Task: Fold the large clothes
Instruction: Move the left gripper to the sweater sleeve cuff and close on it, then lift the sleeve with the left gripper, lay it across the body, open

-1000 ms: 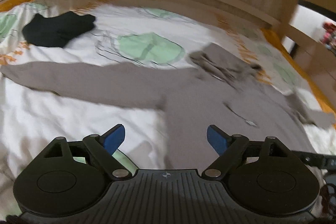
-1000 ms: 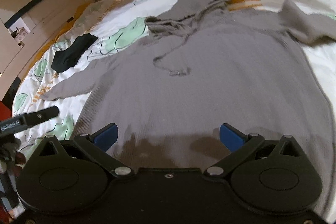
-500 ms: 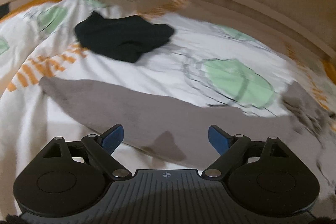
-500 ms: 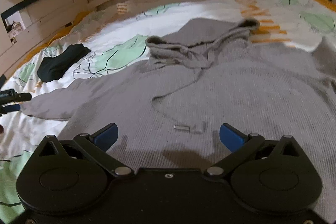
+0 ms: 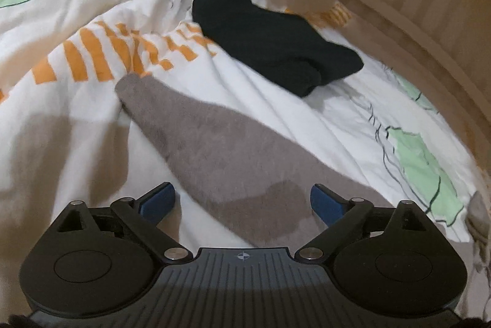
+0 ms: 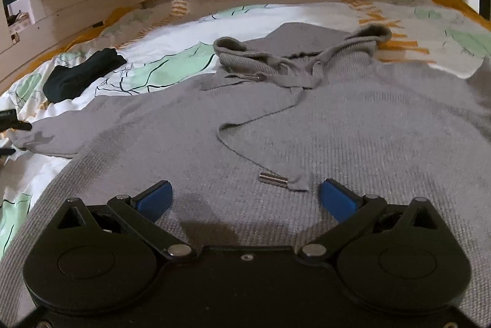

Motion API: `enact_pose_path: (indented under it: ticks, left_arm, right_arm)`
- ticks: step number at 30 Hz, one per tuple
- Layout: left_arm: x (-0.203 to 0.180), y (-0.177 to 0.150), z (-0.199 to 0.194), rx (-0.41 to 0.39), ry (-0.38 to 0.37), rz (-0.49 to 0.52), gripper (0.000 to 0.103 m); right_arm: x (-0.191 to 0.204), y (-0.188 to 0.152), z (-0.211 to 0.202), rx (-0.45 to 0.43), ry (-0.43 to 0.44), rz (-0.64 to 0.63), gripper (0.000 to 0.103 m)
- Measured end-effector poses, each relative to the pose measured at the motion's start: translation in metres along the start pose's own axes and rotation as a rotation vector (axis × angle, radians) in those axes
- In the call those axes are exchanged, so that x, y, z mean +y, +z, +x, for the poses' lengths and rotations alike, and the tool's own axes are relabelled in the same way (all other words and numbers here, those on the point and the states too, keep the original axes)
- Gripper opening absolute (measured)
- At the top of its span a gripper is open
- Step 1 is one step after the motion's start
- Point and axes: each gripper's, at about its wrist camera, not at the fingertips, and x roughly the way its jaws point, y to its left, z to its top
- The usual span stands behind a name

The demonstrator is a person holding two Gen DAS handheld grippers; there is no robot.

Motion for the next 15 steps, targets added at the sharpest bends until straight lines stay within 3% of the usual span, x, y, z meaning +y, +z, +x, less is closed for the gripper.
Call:
enact_pose_path:
  ticks: [1, 5, 8, 9, 10, 11, 12, 15]
  left_arm:
    - [0.000, 0.001, 0.001, 0.000, -0.007, 0.007, 0.102]
    - [-0.002, 0.003, 0.006, -0.010, -0.022, 0.023, 0.102]
    - [-0.002, 0.006, 0.010, -0.013, -0.008, 0.003, 0.101]
    - [-0.003, 0.008, 0.010, -0.006, 0.008, -0.008, 0.096]
    - [-0.005, 0.010, 0.010, 0.002, 0.031, -0.006, 0.068]
    - [-0.008, 0.013, 0.009, 0.007, 0.035, 0.009, 0.048]
    - [-0.010, 0.015, 0.010, 0.017, 0.034, 0.020, 0.013]
    - [-0.018, 0.019, 0.001, 0.015, 0.000, 0.032, 0.012]
  right_arm:
    - [0.001, -0.001, 0.000, -0.001, -0.005, -0.007, 0.103]
    - [0.007, -0.003, 0.004, 0.006, -0.036, -0.039, 0.103]
    - [0.009, -0.005, 0.005, -0.001, -0.046, -0.051, 0.103]
    - [0.008, -0.005, 0.005, -0.004, -0.044, -0.049, 0.103]
    - [0.007, -0.005, 0.005, -0.007, -0.041, -0.044, 0.103]
    - [0.007, -0.006, 0.005, -0.010, -0.038, -0.041, 0.103]
    - [0.006, -0.006, 0.005, -0.013, -0.037, -0.040, 0.103]
    - [0.007, -0.007, 0.005, -0.018, -0.037, -0.040, 0.103]
